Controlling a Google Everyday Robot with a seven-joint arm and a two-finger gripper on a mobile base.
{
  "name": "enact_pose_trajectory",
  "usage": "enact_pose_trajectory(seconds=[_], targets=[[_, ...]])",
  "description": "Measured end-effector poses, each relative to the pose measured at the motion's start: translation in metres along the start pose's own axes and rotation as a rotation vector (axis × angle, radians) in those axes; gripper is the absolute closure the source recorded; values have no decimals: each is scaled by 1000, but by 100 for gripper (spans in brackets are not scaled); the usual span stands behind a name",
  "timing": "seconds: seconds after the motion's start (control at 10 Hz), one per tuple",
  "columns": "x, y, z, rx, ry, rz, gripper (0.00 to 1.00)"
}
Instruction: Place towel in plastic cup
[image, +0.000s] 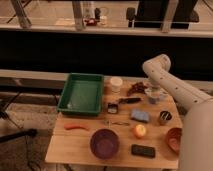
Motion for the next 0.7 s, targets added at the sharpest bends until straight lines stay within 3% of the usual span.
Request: enact_pose_trajectory(seconds=[0.5,0.7], targets=[[-1,-2,-5,2,1,8,20],[0,-10,-26,20,-28,28,20]])
